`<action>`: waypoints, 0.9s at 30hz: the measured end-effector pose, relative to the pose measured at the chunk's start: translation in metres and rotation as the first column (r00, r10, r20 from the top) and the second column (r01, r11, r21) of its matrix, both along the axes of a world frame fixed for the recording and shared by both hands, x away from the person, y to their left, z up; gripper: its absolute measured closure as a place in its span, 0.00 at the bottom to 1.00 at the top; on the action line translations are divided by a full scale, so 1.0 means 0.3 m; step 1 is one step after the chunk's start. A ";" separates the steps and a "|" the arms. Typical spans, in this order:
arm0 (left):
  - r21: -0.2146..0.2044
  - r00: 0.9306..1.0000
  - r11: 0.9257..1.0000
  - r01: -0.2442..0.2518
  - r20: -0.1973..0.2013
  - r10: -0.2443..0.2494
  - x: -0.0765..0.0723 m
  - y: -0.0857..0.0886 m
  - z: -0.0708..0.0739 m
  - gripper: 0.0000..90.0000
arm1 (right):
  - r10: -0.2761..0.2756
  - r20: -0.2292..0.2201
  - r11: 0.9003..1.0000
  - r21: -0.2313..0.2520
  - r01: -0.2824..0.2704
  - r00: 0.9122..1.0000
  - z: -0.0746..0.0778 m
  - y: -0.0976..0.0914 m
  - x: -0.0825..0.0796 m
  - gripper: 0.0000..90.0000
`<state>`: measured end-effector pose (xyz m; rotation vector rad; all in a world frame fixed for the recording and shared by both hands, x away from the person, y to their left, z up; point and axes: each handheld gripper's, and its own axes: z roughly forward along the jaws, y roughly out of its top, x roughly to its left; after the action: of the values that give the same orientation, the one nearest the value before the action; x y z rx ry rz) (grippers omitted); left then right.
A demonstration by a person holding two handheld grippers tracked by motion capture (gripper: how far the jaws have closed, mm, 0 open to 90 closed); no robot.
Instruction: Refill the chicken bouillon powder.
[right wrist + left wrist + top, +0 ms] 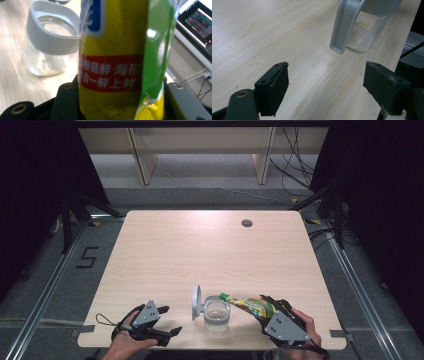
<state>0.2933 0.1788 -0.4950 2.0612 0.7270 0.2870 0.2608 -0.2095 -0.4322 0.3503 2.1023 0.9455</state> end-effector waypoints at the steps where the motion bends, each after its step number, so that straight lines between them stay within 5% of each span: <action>1: 0.000 1.000 1.000 0.003 0.003 -0.003 0.000 0.001 0.000 0.22 | 0.004 0.017 1.000 -0.021 -0.003 1.000 0.001 0.007 -0.004 0.57; 5: -0.006 1.000 1.000 -0.007 0.004 0.007 -0.001 0.003 -0.002 0.22 | 0.000 0.049 0.995 -0.103 0.006 0.999 0.003 0.036 -0.021 0.57; 8: -0.012 1.000 1.000 -0.009 0.005 0.010 -0.001 0.000 -0.003 0.22 | 0.016 0.103 0.979 -0.203 0.005 0.995 0.005 0.054 -0.029 0.57; 10: 0.000 1.000 1.000 -0.002 0.005 0.002 0.000 0.002 -0.001 0.22 | 0.007 0.108 0.975 -0.221 0.018 0.994 0.003 0.063 -0.038 0.57; 15: 0.015 1.000 1.000 -0.002 0.006 0.002 0.002 0.003 -0.002 0.22 | 0.036 0.181 0.943 -0.331 0.026 0.983 0.005 0.076 -0.035 0.57; 20: -0.014 1.000 1.000 -0.008 0.007 0.009 0.001 0.000 -0.005 0.22 | 0.057 0.215 0.915 -0.402 0.036 0.975 0.007 0.092 -0.043 0.57; 21: 0.017 1.000 1.000 -0.008 0.011 0.008 0.004 0.005 -0.004 0.22 | 0.056 0.220 0.908 -0.417 0.041 0.974 0.008 0.096 -0.045 0.58; 22: 0.013 1.000 1.000 -0.001 0.010 0.001 0.002 0.005 -0.003 0.22 | 0.092 0.252 0.879 -0.475 0.041 0.963 0.019 0.100 -0.043 0.59; 23: -0.010 1.000 1.000 -0.007 0.006 0.007 0.000 0.000 -0.005 0.22 | 0.061 0.248 0.884 -0.463 0.063 0.967 0.010 0.103 -0.051 0.60; 25: -0.003 1.000 1.000 -0.003 0.007 0.003 0.001 0.001 -0.002 0.22 | 0.104 0.270 0.853 -0.518 0.054 0.957 0.019 0.110 -0.049 0.60; 26: 0.019 1.000 1.000 0.006 0.024 -0.007 0.003 0.004 0.000 0.22 | 0.077 0.251 0.866 -0.496 0.060 0.965 0.008 0.111 -0.055 0.60; 27: 0.001 1.000 1.000 0.009 0.019 -0.009 0.003 0.002 -0.003 0.22 | 0.131 0.276 0.835 -0.548 0.044 0.952 0.018 0.116 -0.050 0.60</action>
<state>0.2942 0.1795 -0.4958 2.0595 0.7059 0.3021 0.2459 -0.1746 -0.4269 -0.1391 1.9888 0.3476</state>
